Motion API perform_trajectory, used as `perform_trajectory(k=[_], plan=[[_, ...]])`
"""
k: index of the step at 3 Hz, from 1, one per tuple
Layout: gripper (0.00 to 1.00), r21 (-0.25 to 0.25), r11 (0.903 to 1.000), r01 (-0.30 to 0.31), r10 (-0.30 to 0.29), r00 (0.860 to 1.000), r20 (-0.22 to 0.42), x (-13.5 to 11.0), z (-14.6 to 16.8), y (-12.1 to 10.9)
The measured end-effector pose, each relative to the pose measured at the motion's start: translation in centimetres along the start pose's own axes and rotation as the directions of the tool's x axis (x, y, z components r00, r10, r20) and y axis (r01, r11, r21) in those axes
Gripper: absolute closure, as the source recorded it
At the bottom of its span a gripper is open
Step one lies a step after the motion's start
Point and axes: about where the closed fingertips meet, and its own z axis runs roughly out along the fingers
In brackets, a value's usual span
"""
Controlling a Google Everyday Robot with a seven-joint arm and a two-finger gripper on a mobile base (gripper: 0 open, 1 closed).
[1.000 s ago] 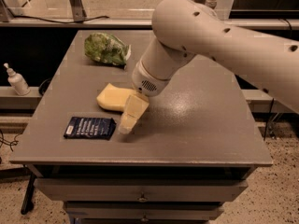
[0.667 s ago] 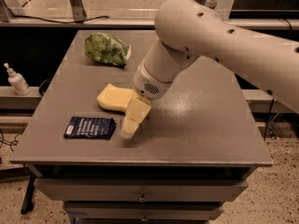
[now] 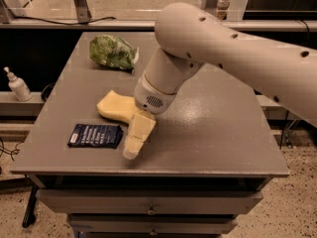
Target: Move sponge near rxbar blueberry
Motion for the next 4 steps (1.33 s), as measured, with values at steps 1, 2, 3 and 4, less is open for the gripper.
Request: perform_trajectory(k=[1,2,3,4], plan=[[0.00,-0.024,0.9995,0.020,-0.020,1.000,0.006,-0.4,-0.6,1.3],[0.00,0.014,0.9997,0.019,-0.020,0.999,0.033,-0.5,-3.1,0.8],[0.00,0.084,0.9963,-0.014,0.006,0.995,0.097,1.1,-7.6,-2.6],[0.00,0.141,0.9894,-0.036,0.007,0.978,0.207,3.2,-13.0,-6.5]])
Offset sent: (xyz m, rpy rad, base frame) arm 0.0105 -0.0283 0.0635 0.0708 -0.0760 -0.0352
